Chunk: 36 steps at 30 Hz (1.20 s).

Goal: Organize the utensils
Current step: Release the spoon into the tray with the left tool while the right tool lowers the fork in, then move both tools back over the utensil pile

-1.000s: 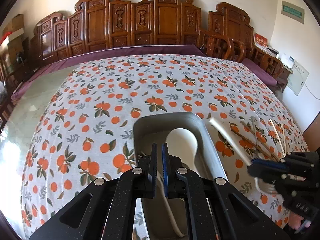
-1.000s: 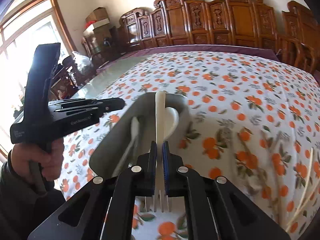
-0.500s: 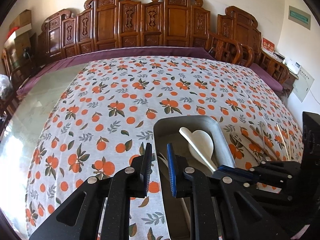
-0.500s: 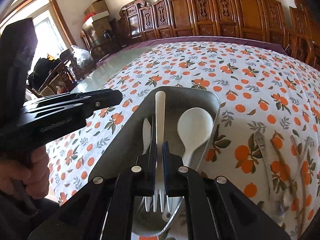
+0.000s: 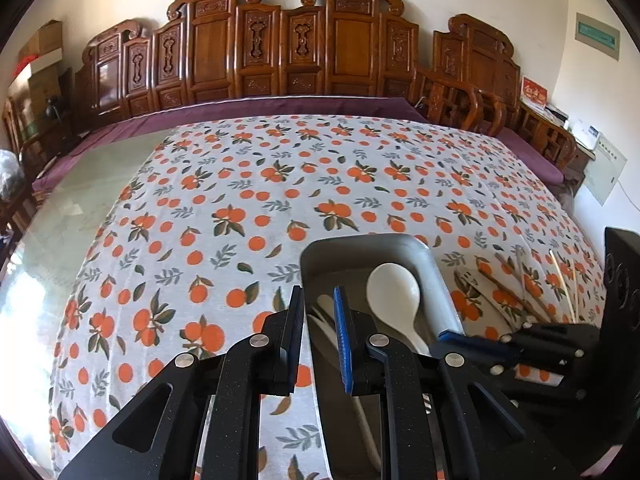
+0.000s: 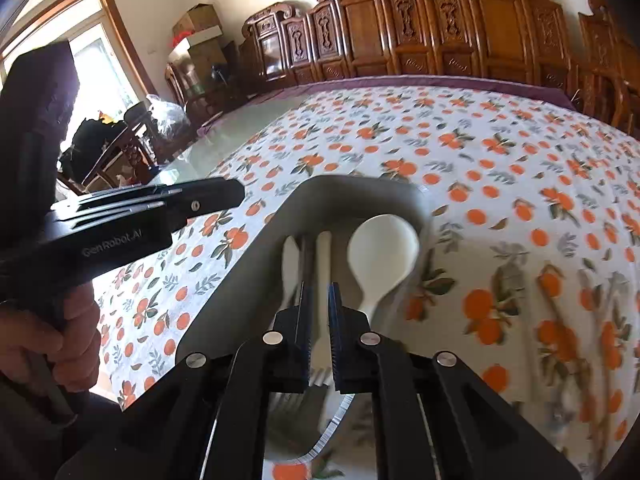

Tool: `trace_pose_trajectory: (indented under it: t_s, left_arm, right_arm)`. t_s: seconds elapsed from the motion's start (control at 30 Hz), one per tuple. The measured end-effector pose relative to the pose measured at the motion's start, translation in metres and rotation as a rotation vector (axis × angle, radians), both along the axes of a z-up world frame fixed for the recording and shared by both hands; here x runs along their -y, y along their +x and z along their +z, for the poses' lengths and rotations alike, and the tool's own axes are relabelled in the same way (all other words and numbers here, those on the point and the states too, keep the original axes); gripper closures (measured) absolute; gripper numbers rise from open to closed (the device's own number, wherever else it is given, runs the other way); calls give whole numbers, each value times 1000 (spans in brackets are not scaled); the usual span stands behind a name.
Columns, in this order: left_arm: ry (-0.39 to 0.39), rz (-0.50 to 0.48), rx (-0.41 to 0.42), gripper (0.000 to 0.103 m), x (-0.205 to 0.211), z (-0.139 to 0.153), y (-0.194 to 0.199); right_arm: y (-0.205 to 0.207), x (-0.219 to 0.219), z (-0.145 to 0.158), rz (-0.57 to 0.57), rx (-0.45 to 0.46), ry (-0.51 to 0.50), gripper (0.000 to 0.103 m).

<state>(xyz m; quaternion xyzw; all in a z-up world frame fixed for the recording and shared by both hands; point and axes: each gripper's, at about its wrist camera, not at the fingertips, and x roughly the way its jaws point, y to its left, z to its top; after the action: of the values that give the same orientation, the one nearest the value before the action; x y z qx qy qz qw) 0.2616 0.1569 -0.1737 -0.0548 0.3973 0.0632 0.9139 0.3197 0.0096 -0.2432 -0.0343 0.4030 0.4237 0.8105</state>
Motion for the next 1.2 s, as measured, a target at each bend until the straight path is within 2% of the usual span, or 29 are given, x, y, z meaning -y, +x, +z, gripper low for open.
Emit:
trace_pose_trajectory:
  t_s: [0.27,0.33,0.47,0.53,0.73,1.0,1.1,1.2]
  left_arm:
    - [-3,-56,15,86,27,3,4]
    - [2,-70,16,73,35,2,6]
    - [11,-106,20,69,52,1,9]
    - [0,-119,22,60,59,1,9]
    - [-20,-152,14,58,79,-3,12]
    - [-20,-194,-10,58,105,-11,14]
    - [-17,-208,-16,58,113,-13,14]
    - [-13,-217,-17,58,117,-14,14]
  right_arm:
    - [4,57,25,-53,111,-40,92]
    - [6,76,32,-75,141,-65,92]
    - [18,117,48,-134,170,-83,92]
    - [25,139,54,-164,178,-86,92]
    - [36,168,33,-212,149,-140,92]
    - [34,155,-11,-171,80,-186,92]
    - [26,145,-19,-143,80,-203,81]
    - [24,138,-28,-130,73,-232,79]
